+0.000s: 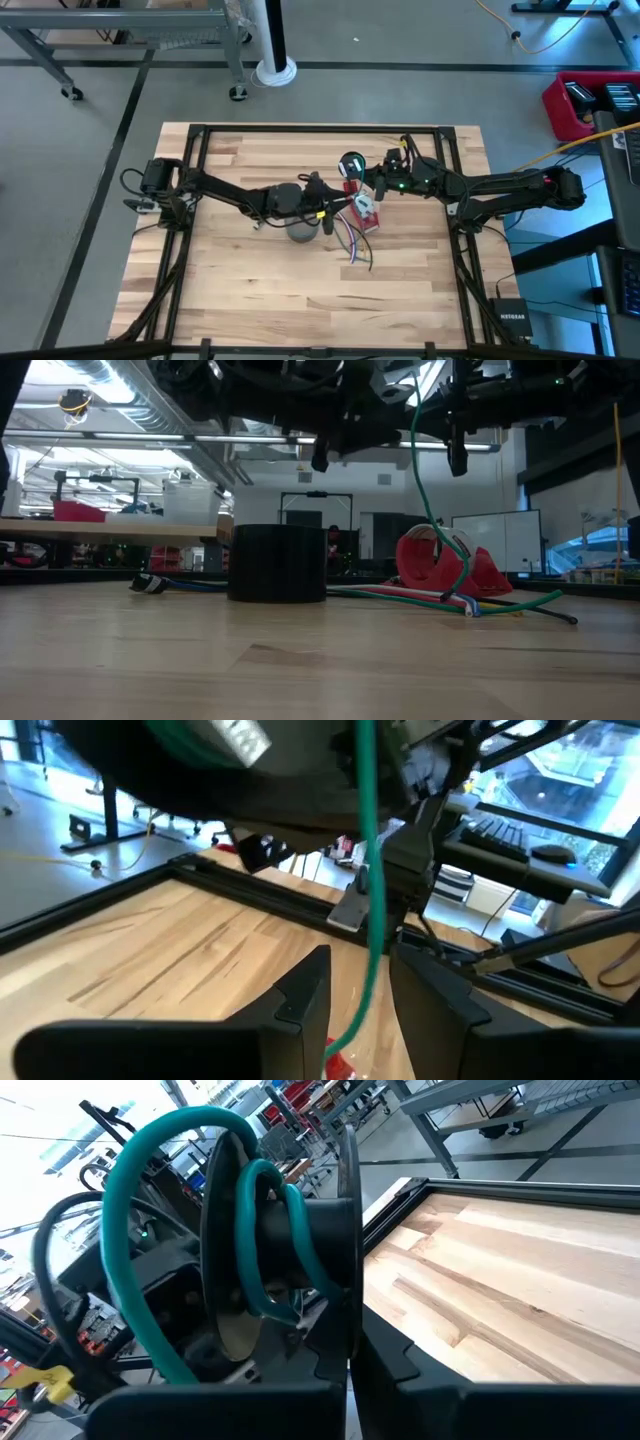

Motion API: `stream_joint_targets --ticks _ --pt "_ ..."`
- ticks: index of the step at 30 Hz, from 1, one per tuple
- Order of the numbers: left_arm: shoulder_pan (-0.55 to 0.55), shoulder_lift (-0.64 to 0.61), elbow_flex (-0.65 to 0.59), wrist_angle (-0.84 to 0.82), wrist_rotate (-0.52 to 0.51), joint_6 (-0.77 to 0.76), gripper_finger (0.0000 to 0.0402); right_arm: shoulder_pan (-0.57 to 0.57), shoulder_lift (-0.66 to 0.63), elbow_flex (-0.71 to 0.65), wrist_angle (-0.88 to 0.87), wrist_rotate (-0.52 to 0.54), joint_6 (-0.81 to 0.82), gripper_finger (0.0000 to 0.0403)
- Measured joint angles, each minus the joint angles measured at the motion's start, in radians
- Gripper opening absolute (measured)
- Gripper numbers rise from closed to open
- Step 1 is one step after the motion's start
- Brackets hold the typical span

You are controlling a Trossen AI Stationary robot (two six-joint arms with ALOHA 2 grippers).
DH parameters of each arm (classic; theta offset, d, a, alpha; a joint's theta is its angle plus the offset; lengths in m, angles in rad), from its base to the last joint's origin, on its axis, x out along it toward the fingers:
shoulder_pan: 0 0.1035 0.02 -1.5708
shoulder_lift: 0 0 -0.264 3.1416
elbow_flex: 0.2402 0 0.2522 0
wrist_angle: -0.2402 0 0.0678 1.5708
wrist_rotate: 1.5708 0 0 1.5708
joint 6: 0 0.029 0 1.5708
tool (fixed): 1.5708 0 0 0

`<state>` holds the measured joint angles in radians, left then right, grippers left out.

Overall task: Coil cords
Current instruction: Coil the green wire into the spool

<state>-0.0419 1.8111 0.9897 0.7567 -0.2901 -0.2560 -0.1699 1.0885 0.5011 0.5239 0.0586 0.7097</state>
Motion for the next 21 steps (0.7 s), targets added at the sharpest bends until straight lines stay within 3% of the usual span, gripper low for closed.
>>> stream_joint_targets --ticks 21 --pt "-0.005 0.0 0.0 -0.005 0.0 -0.041 0.0098 0.0 0.0 0.0 0.003 0.0 0.0 0.0003"
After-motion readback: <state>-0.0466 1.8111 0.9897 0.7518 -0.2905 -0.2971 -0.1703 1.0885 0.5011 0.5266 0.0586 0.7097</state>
